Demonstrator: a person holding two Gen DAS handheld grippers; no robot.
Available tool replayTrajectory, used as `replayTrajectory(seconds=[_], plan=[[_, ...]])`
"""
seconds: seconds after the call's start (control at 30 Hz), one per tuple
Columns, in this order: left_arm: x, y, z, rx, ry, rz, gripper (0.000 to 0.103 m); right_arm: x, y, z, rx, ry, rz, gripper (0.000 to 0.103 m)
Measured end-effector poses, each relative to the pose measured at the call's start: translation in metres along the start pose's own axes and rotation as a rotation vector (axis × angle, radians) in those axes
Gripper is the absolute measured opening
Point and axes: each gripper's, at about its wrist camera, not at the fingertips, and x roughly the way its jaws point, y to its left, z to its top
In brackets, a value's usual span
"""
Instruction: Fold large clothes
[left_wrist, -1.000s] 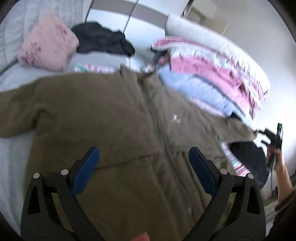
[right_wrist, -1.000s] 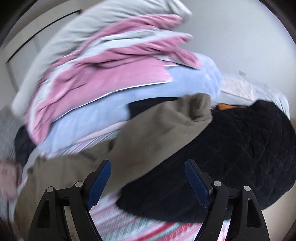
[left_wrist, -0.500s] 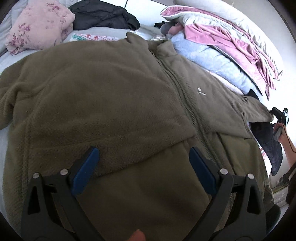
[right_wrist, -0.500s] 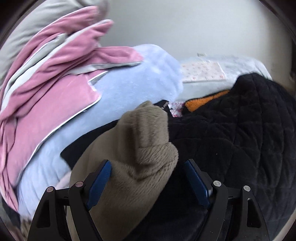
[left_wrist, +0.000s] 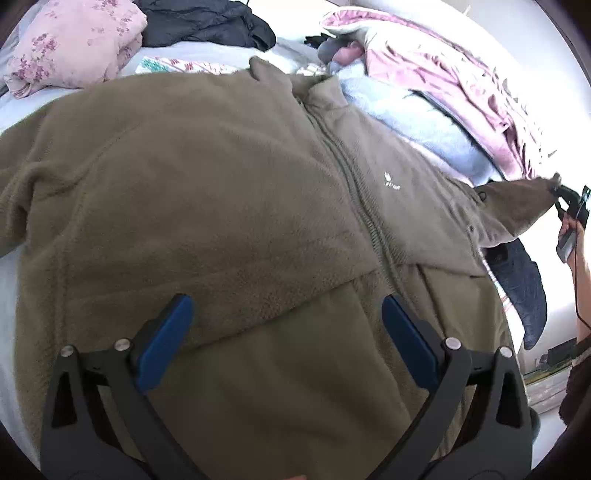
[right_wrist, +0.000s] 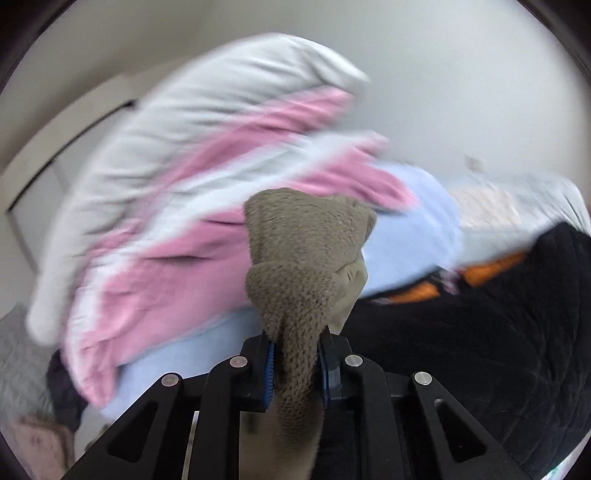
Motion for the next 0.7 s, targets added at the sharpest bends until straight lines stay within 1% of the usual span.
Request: replayTrajectory(seconds=[0.07,0.13,0.23,0.27,0.37,0.4,0.5,0.6,0.7], plan=[[-0.011,0.002,0.001,0.001,-0.024,-0.002,0.102,-0.014,0.045,-0.001,-0.052,-0.004,0.067,0.016],[-0.019,0.003,0.003,-0.003,-0.044,-0.002,0.102,-0.024,0.084,-0.006,-0.093,0.013,0.126,0.016],[-0.029,0.006,0.006,-0.003,-0.066,-0.005,0.102,-0.036,0.149,-0.027,-0.178,0.03,0.213,0.016],[-0.032,0.008,0.007,-0.007,-0.072,0.003,0.102,-0.038,0.162,-0.032,-0.195,0.037,0.232,0.016],[-0.035,0.012,0.009,-0.021,-0.078,0.015,0.102,-0.043,0.22,-0.067,-0.252,0.091,0.318,0.016],[-0.037,0.012,0.01,-0.023,-0.083,0.025,0.102,-0.044,0.232,-0.076,-0.265,0.107,0.337,0.016],[-0.04,0.012,0.009,-0.018,-0.098,0.05,0.102,-0.047,0.278,-0.118,-0.312,0.171,0.412,0.016],[-0.042,0.015,0.009,-0.023,-0.105,0.056,0.102,-0.046,0.31,-0.158,-0.357,0.239,0.463,0.016],[-0.045,0.017,0.007,-0.029,-0.104,0.037,0.102,-0.043,0.336,-0.205,-0.399,0.316,0.504,0.016]])
